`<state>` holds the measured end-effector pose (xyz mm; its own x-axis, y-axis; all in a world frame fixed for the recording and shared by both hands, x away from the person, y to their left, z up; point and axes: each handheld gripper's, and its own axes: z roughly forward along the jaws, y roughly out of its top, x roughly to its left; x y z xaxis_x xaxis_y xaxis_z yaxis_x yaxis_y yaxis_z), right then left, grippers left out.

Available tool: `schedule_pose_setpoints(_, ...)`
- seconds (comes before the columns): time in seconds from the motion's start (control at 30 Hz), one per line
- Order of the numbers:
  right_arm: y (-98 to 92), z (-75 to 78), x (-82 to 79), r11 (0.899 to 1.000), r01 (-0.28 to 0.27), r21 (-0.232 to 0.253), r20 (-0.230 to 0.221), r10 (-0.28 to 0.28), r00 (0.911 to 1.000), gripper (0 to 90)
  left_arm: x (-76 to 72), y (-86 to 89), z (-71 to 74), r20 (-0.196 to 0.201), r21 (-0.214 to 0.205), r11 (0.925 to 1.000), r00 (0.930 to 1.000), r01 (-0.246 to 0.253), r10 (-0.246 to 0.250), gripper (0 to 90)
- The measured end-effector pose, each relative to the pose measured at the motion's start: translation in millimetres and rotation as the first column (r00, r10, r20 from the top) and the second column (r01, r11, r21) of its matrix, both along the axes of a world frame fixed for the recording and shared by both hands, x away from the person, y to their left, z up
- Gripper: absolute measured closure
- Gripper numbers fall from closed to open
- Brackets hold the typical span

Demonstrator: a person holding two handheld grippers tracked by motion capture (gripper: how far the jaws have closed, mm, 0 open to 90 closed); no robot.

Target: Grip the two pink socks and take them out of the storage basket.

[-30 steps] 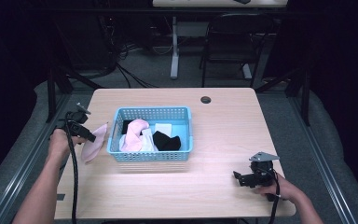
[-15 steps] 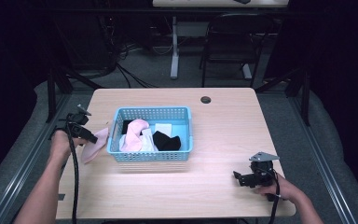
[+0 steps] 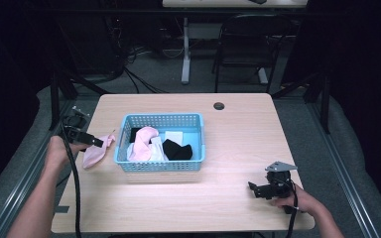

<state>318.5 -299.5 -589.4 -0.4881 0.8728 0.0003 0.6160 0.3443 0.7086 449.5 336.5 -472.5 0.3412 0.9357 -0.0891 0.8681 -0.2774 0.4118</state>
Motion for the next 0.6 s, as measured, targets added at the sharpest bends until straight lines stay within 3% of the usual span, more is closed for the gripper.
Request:
schedule_pose_setpoints(0.3,0.0,0.0,0.0,1.0,0.0,0.0,0.0,0.0,1.0,0.0,-5.2,-16.0,25.6,0.073,-0.015,0.9988,0.9962,0.047,-0.046,11.5)
schedule_pose_setpoints(0.6,0.0,0.0,0.0,1.0,0.0,0.0,0.0,0.0,1.0,0.0,-6.9,-46.3,43.8,0.128,0.001,0.9919,0.9837,0.127,-0.126,2.2)
